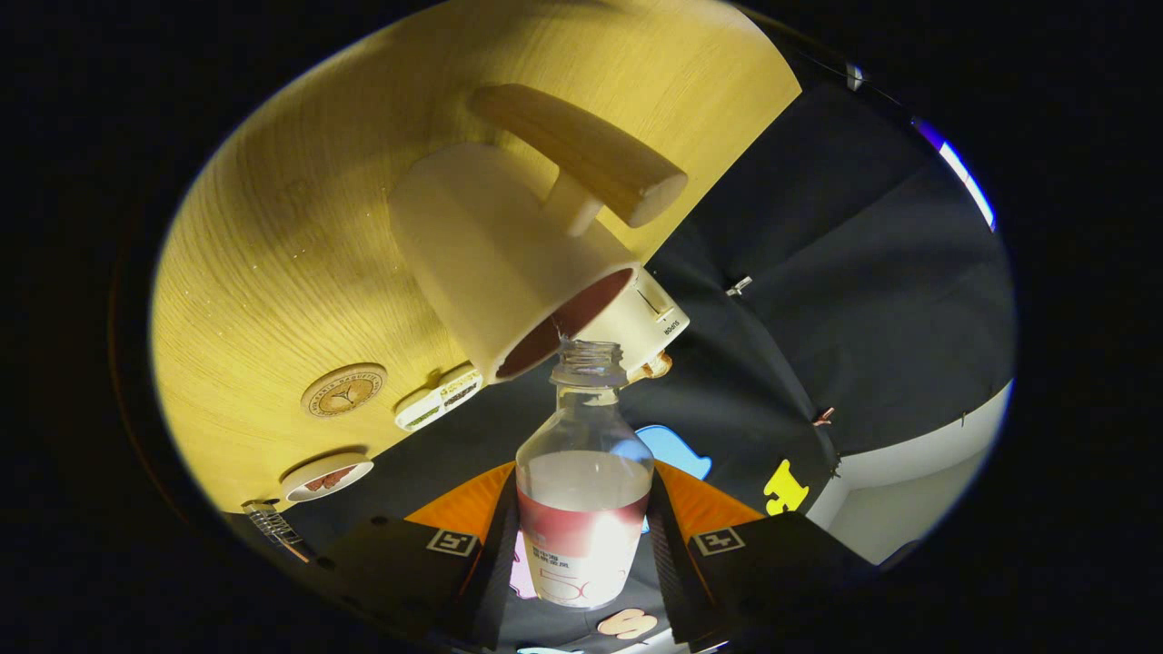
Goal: Take the bottle from table, then pour the juice into the cup, finally place the bottle on the coaster
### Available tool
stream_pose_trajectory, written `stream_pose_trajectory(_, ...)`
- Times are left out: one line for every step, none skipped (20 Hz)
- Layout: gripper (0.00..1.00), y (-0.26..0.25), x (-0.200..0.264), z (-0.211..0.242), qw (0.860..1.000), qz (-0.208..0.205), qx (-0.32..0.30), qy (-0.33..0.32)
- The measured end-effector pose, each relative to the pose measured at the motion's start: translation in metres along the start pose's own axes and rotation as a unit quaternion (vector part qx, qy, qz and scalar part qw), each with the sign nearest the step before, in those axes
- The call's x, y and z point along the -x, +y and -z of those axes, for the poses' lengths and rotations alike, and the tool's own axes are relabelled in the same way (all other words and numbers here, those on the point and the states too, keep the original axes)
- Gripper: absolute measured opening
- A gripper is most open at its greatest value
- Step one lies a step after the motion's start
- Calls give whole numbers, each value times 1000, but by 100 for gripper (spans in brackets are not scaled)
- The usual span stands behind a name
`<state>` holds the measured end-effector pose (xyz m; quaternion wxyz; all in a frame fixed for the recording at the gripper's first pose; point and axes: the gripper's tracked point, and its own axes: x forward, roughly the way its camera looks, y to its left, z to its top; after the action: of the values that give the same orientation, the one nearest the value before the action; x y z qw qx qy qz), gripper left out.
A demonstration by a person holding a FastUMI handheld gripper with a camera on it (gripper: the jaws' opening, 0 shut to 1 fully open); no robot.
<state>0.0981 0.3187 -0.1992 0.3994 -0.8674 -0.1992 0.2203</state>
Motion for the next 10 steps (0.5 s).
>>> stream_pose_trajectory(70, 0, 1, 0, 1000, 1, 1, 0)
stream_pose_trajectory(70, 1, 0, 1, 1000, 1, 1, 0)
stream_pose_trajectory(70, 0, -1, 0, 1000, 0, 1, 0)
stream_pose_trajectory(70, 1, -1, 0, 1000, 0, 1, -1)
stream_pose_trajectory(70, 0, -1, -1, 1000, 1, 3, -2)
stream_pose_trajectory(70, 0, -1, -1, 1000, 1, 3, -4)
stream_pose_trajectory(70, 0, -1, -2, 1000, 0, 3, -5)
stream_pose_trajectory(70, 1, 0, -2, 1000, -1, 2, -5)
stream_pose_trajectory(70, 2, 1, -1, 1000, -1, 2, -5)
stream_pose_trajectory(70, 1, 1, 0, 1000, -1, 2, -4)
